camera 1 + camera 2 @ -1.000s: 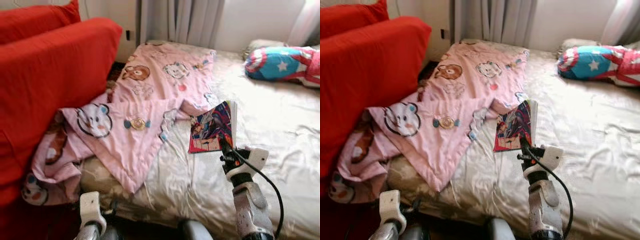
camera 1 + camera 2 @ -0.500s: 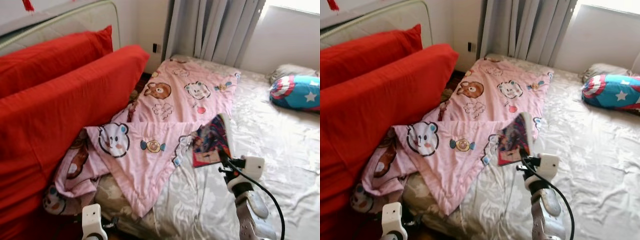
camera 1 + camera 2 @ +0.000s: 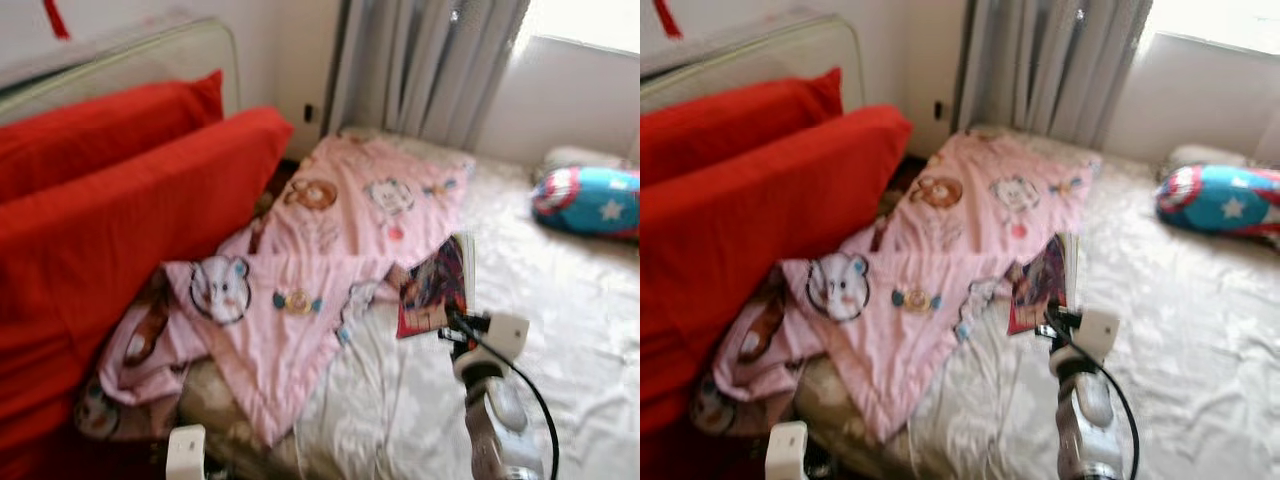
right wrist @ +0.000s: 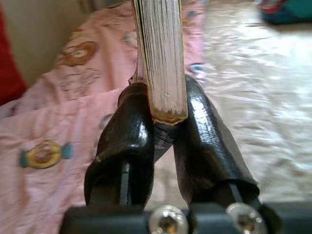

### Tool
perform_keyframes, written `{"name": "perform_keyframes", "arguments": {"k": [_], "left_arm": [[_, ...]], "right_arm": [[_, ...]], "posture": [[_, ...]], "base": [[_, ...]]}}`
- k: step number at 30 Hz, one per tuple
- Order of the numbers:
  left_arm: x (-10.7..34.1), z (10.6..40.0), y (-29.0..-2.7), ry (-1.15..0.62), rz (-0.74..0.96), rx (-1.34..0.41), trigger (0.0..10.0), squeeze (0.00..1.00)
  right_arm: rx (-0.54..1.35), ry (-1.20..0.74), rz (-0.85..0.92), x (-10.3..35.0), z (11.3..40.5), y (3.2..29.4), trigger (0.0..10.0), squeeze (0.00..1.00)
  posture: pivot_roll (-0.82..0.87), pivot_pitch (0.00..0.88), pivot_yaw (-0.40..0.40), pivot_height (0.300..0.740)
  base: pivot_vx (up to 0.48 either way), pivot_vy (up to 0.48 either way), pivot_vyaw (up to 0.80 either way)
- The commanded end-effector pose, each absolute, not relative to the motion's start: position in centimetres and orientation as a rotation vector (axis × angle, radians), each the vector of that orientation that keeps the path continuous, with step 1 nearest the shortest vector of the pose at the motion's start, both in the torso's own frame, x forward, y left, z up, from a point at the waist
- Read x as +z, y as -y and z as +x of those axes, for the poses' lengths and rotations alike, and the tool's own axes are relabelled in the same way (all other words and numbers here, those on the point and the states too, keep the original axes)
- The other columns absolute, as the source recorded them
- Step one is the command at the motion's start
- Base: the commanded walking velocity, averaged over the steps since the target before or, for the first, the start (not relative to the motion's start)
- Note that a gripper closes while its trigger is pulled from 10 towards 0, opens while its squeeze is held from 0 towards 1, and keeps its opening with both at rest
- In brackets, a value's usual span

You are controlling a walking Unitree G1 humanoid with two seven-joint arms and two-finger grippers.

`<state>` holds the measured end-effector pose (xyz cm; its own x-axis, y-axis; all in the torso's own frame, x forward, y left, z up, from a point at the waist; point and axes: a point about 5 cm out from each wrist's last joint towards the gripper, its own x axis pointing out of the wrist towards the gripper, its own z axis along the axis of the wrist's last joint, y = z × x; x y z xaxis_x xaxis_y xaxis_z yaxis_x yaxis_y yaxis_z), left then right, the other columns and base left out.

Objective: Clean up the room

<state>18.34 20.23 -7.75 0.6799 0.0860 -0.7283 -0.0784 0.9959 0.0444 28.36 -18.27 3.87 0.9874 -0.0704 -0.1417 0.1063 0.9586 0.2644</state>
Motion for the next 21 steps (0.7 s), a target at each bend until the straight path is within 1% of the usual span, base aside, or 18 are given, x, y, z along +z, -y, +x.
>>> {"name": "perform_keyframes", "arguments": {"k": [1, 3, 5, 13, 18, 21], "left_arm": [[-8.31, 17.44, -19.80, -0.865, 0.040, 0.050, 10.0, 0.00], [-8.43, 17.20, -19.82, -0.876, 0.047, 0.050, 10.0, 0.00], [-8.60, 16.80, -19.94, -0.888, 0.047, 0.054, 10.0, 0.00], [-8.69, 16.55, -19.98, -0.893, 0.084, 0.030, 10.0, 0.00], [-8.70, 16.62, -19.69, -0.894, 0.094, 0.003, 10.0, 0.00], [-8.72, 16.62, -19.68, -0.896, 0.076, 0.010, 10.0, 0.00]], "right_arm": [[-0.079, -0.083, 0.224, 4.62, 28.41, 18.45, 10.0, 0.00], [-0.064, -0.083, 0.205, 4.58, 28.40, 18.25, 10.0, 0.00], [-0.087, -0.087, 0.236, 4.56, 28.65, 18.08, 10.0, 0.00], [-0.081, -0.083, 0.234, 4.74, 28.82, 17.63, 10.0, 0.00], [-0.078, -0.083, 0.202, 4.73, 28.72, 17.84, 10.0, 0.00], [-0.088, -0.083, 0.203, 4.77, 28.76, 18.15, 10.0, 0.00]], "posture": [[-0.07, 0.038, -0.106, 0.740], [-0.06, 0.041, -0.105, 0.740], [-0.06, 0.053, -0.098, 0.740], [-0.07, 0.071, -0.095, 0.740], [-0.07, 0.076, -0.096, 0.740], [-0.07, 0.075, -0.100, 0.740]], "base": [[0.000, 0.000, -0.77], [0.000, 0.000, -0.77], [0.000, 0.000, -0.77], [0.000, 0.000, -0.77], [0.000, -0.399, -0.77], [0.000, 0.000, -0.77]]}}
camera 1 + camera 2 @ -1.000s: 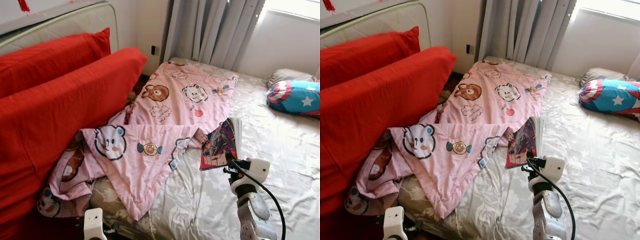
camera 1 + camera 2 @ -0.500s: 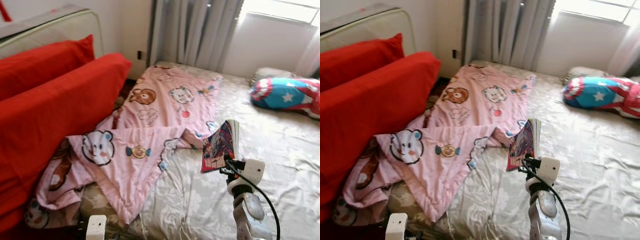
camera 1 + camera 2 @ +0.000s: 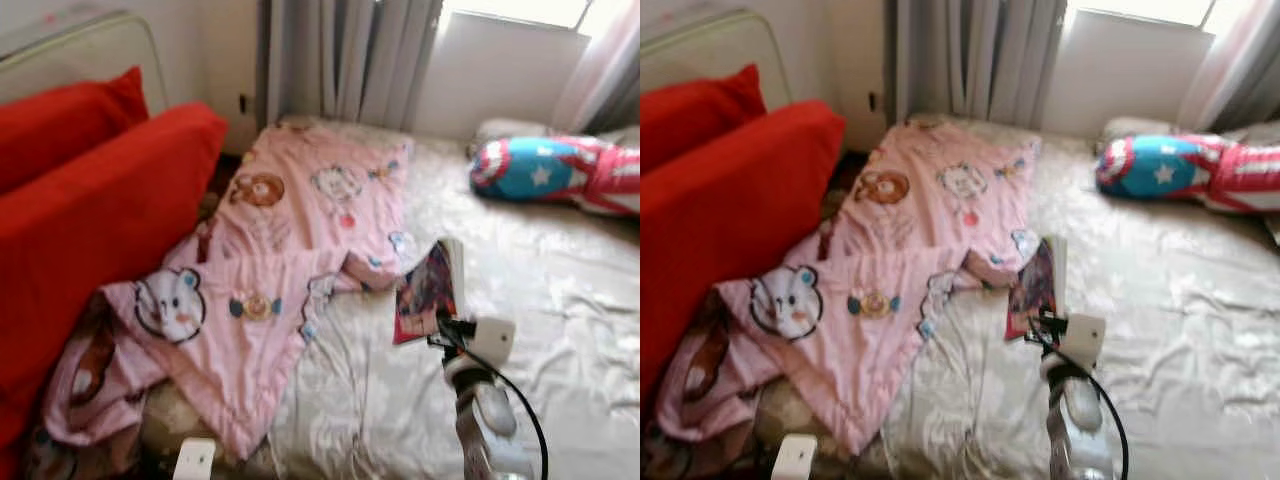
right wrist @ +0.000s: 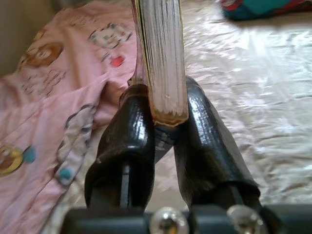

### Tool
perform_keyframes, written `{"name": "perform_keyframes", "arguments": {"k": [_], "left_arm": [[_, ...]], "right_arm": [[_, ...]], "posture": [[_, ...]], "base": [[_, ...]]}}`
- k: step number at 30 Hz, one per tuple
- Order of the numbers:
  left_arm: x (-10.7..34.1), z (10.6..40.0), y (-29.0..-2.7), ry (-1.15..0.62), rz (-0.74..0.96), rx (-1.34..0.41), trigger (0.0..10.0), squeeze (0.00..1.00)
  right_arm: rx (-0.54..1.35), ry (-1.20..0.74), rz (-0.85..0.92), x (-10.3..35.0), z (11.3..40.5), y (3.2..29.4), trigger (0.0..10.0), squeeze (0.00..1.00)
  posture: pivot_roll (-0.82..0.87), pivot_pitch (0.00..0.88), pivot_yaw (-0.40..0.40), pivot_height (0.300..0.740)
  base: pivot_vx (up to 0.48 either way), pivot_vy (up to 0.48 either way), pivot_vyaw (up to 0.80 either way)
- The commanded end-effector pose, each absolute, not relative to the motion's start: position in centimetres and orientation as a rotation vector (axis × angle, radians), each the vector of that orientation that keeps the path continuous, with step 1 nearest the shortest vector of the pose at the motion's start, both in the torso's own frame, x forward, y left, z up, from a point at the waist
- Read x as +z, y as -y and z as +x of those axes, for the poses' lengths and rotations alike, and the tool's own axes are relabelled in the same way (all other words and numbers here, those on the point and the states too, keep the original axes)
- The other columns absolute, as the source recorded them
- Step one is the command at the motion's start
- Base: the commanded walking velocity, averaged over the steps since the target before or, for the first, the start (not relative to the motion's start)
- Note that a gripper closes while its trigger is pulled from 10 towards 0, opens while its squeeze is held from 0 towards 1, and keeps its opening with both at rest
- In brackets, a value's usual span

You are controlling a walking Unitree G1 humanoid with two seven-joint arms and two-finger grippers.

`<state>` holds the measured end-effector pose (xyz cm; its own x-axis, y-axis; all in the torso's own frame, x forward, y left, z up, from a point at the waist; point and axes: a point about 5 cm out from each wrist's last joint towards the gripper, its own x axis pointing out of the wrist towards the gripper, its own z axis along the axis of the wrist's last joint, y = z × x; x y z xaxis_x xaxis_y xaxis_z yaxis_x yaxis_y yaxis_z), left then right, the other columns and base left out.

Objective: Clean up the room

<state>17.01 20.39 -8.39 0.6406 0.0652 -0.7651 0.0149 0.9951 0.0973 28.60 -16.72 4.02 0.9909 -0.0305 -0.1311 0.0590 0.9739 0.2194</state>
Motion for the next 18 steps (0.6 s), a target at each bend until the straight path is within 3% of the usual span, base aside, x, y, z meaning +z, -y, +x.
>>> {"name": "perform_keyframes", "arguments": {"k": [1, 10, 18], "left_arm": [[-8.7, 16.6, -19.7, -0.896, 0.076, 0.010, 10.0, 0.00], [-9.0, 15.9, -20.1, -0.919, 0.071, 0.022, 10.0, 0.00], [-9.2, 15.2, -20.5, -0.943, 0.075, 0.027, 10.0, 0.00]], "right_arm": [[-0.088, -0.083, 0.203, 4.8, 28.8, 18.2, 10.0, 0.00], [-0.082, -0.079, 0.196, 4.9, 29.0, 17.9, 10.0, 0.00], [-0.064, -0.084, 0.200, 4.6, 28.9, 17.4, 10.0, 0.00]], "posture": [[-0.07, 0.075, -0.100, 0.740], [-0.06, 0.070, -0.108, 0.740], [-0.06, 0.062, -0.103, 0.740]], "base": [[0.000, 0.000, -0.77], [0.000, 0.000, -0.69], [0.000, 0.000, 0.00]]}}
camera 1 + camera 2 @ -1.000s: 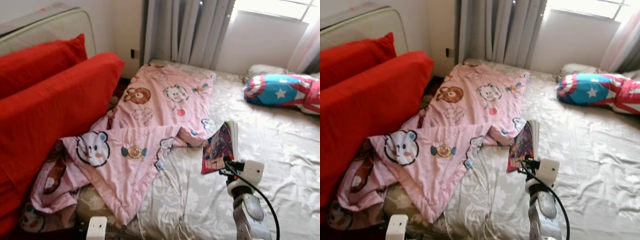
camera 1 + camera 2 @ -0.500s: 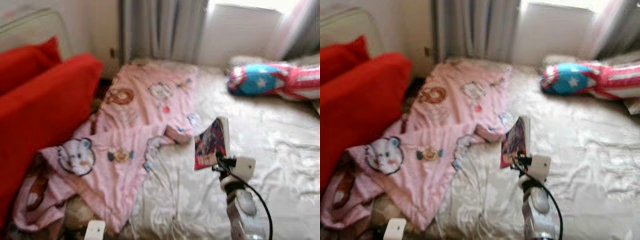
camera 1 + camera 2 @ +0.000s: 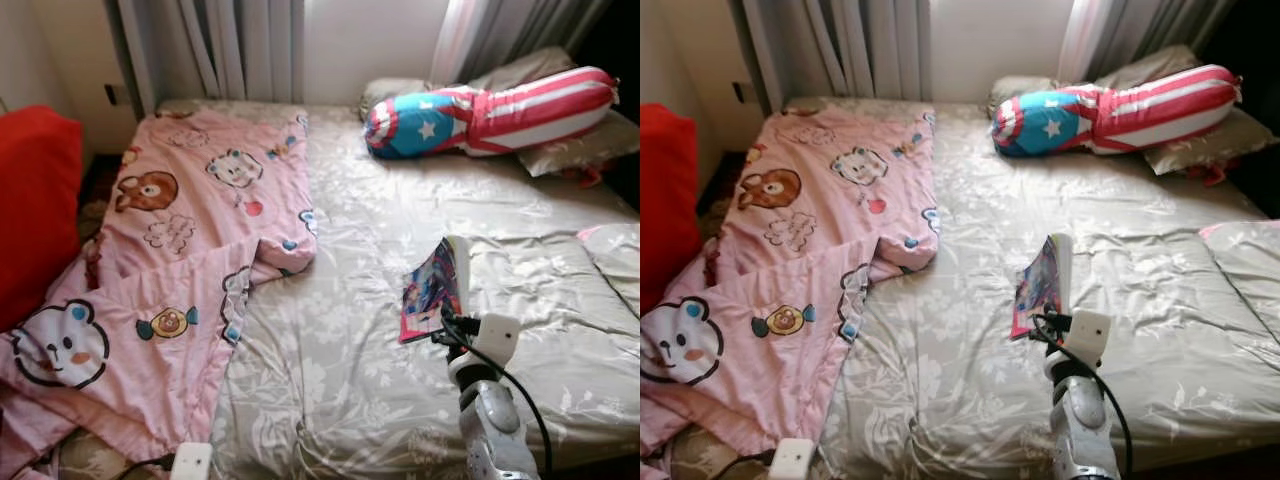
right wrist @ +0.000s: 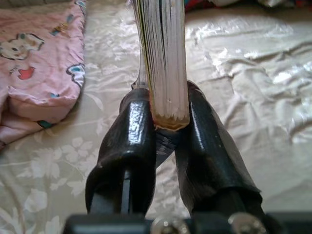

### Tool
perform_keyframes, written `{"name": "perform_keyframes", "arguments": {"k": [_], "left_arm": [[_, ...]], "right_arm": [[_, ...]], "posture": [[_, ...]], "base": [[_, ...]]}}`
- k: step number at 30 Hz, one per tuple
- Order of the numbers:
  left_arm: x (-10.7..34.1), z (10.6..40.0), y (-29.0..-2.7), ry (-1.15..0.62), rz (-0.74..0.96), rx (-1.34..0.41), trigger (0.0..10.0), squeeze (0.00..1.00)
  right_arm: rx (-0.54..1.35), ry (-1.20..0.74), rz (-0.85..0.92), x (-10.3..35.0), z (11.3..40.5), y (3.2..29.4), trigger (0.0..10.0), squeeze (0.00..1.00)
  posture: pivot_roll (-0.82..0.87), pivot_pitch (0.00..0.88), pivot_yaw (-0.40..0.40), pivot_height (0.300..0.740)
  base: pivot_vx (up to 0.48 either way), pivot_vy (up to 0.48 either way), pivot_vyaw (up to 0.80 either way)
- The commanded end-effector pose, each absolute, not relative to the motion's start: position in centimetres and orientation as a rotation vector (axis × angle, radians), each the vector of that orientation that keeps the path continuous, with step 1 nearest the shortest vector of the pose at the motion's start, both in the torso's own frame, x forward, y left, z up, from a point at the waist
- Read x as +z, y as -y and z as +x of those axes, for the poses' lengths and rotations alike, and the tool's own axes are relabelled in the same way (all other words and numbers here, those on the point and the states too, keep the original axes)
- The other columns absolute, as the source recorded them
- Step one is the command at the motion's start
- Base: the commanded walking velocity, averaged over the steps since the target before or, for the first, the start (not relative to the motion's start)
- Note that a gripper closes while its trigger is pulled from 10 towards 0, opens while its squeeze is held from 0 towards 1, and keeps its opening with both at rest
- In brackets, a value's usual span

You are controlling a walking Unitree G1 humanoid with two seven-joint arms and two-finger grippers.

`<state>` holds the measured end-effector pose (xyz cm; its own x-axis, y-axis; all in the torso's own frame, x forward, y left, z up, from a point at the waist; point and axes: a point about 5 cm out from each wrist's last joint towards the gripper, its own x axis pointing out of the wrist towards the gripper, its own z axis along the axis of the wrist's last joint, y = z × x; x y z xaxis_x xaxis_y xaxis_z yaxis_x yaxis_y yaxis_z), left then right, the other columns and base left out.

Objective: Clean up the room

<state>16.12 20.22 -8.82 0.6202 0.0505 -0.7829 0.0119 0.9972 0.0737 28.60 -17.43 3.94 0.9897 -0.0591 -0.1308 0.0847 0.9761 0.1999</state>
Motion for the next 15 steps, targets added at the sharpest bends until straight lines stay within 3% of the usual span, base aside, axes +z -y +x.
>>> {"name": "perform_keyframes", "arguments": {"k": [1, 3, 8, 15], "left_arm": [[-9.22, 15.17, -20.49, -0.945, 0.079, 0.022, 10.0, 0.00], [-9.23, 15.15, -20.48, -0.946, 0.085, 0.018, 10.0, 0.00], [-9.25, 15.14, -20.42, -0.948, 0.094, 0.010, 10.0, 0.00], [-9.42, 14.74, -20.39, -0.965, 0.097, -0.001, 10.0, 0.00]], "right_arm": [[-0.064, -0.083, 0.199, 4.65, 28.93, 17.40, 10.0, 0.00], [-0.063, -0.081, 0.200, 4.67, 28.96, 17.38, 10.0, 0.00], [-0.062, -0.078, 0.201, 4.71, 28.99, 17.35, 10.0, 0.00], [-0.059, -0.081, 0.195, 4.72, 29.04, 17.20, 10.0, 0.00]], "posture": [[-0.06, 0.061, -0.101, 0.740], [-0.06, 0.061, -0.101, 0.740], [-0.06, 0.057, -0.100, 0.740], [-0.07, 0.063, -0.094, 0.740]], "base": [[0.000, 0.000, 0.00], [0.000, 0.000, 0.00], [0.000, -0.338, 0.00], [0.000, -0.480, 0.00]]}}
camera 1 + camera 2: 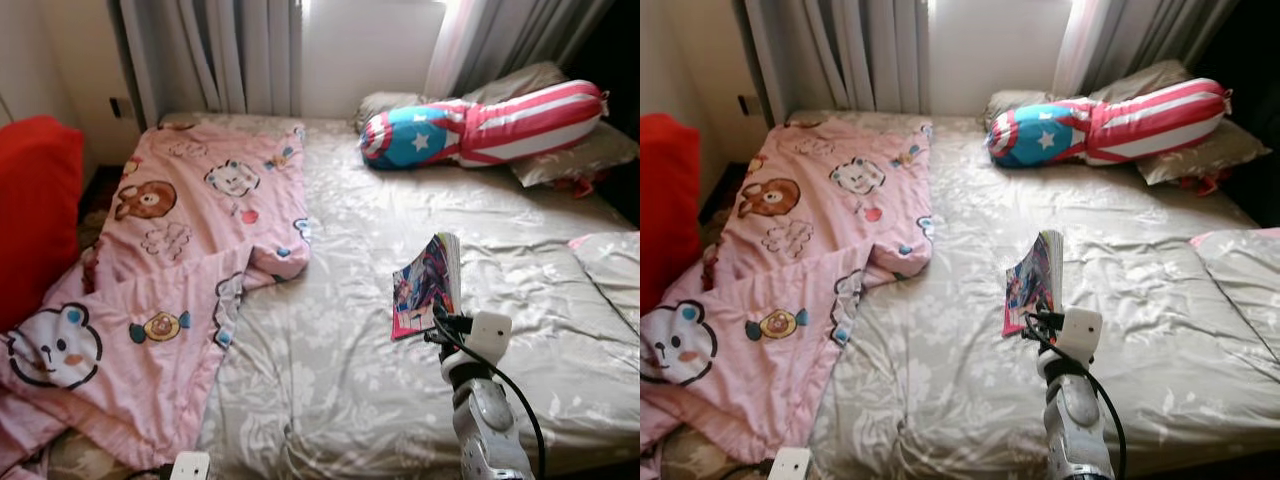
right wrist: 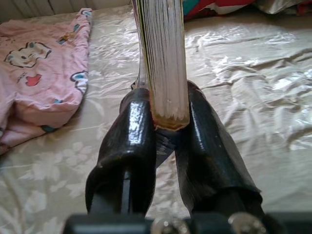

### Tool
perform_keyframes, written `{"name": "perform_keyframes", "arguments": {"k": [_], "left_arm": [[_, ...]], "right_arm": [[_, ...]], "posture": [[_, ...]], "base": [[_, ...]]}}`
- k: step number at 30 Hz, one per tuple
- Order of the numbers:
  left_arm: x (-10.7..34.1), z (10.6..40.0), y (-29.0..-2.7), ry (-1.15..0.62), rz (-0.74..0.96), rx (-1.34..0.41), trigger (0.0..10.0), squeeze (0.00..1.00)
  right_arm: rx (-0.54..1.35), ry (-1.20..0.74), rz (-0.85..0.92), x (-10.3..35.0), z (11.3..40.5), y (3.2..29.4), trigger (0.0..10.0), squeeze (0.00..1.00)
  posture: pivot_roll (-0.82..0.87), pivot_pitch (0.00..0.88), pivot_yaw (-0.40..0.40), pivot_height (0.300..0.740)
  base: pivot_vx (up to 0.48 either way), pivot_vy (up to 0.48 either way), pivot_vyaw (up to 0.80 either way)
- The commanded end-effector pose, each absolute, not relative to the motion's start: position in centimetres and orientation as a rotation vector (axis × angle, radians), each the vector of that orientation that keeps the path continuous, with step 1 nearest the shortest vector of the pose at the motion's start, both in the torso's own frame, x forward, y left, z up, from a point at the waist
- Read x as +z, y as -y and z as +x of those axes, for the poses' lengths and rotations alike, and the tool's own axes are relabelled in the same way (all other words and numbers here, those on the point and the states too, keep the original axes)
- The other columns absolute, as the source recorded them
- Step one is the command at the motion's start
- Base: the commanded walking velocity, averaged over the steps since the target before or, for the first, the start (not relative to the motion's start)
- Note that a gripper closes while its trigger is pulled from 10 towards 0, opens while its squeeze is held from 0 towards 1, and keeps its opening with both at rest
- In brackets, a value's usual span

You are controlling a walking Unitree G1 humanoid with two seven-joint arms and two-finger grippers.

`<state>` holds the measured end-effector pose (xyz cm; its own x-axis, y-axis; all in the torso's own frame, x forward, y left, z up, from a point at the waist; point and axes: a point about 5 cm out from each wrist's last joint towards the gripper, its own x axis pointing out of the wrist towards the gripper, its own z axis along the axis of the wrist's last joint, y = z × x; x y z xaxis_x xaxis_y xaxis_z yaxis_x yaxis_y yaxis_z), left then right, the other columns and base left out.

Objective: Clean up the room

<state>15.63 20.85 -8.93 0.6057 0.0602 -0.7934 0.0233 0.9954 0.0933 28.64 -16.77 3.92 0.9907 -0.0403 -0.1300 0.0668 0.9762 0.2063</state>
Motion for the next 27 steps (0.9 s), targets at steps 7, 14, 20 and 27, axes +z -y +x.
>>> {"name": "perform_keyframes", "arguments": {"k": [7, 14, 20, 27], "left_arm": [[-9.1, 15.6, -19.8, -0.928, 0.092, -0.016, 10.0, 0.00], [-9.1, 15.7, -19.7, -0.925, 0.094, -0.018, 10.0, 0.00], [-9.0, 15.8, -19.8, -0.924, 0.094, -0.019, 10.0, 0.00], [-9.0, 15.9, -19.8, -0.923, 0.093, -0.019, 10.0, 0.00]], "right_arm": [[-0.069, -0.083, 0.199, 4.7, 29.0, 17.4, 10.0, 0.00], [-0.078, -0.077, 0.198, 4.8, 29.0, 17.5, 10.0, 0.00], [-0.071, -0.079, 0.184, 4.8, 29.0, 17.4, 10.0, 0.00], [-0.066, -0.078, 0.173, 4.7, 29.0, 17.4, 10.0, 0.00]], "posture": [[-0.07, 0.064, -0.094, 0.740], [-0.08, 0.067, -0.093, 0.740], [-0.08, 0.069, -0.090, 0.740], [-0.08, 0.073, -0.089, 0.740]], "base": [[0.000, -0.480, 0.00], [0.000, -0.480, 0.00], [0.000, -0.480, 0.00], [0.000, -0.480, 0.00]]}}
